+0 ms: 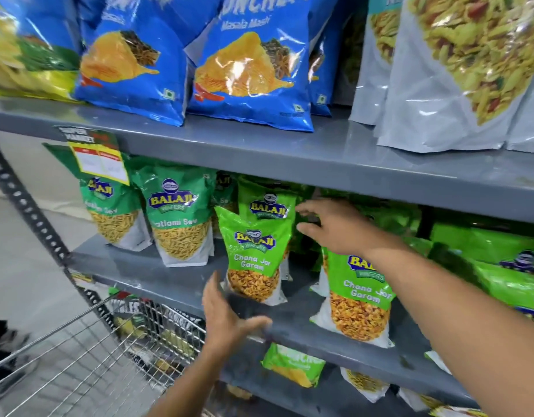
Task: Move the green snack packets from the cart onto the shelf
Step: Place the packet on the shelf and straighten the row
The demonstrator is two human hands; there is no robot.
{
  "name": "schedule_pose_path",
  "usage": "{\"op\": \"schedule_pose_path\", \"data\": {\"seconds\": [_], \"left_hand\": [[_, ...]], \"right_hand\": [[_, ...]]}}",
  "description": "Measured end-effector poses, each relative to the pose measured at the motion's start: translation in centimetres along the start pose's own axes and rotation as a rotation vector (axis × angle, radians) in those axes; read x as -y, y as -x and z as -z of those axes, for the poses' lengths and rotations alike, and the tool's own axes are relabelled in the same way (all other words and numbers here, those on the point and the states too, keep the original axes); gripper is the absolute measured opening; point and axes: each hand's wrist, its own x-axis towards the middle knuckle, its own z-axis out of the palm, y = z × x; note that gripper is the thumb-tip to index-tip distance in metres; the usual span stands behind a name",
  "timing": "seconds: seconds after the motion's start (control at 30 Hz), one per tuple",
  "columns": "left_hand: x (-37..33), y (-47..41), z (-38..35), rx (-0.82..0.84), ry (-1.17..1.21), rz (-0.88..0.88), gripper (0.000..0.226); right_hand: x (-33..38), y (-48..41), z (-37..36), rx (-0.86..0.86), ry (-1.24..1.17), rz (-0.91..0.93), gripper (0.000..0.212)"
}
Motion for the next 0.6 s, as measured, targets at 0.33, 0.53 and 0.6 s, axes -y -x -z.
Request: {"op": "schedule_pose_path", "data": {"seconds": [0.33, 0.53, 0.6], "left_hand": [[1.5, -5.7, 1.6, 0.309, -0.077, 0.060, 0.083], [1.0, -5.7, 2.0, 0.331, -0.060, 0.038, 0.083], [1.0, -5.7, 1.9, 0.335, -0.047, 0.030, 0.081]], "right_hand": [[1.8, -1.5, -4.4, -0.300, 0.231, -0.118, 0.026], [5.4, -3.6, -4.7, -0.436, 0.249, -0.024, 0.037], [7.3, -5.7, -5.0, -0.302, 0.252, 0.044, 0.044]]}}
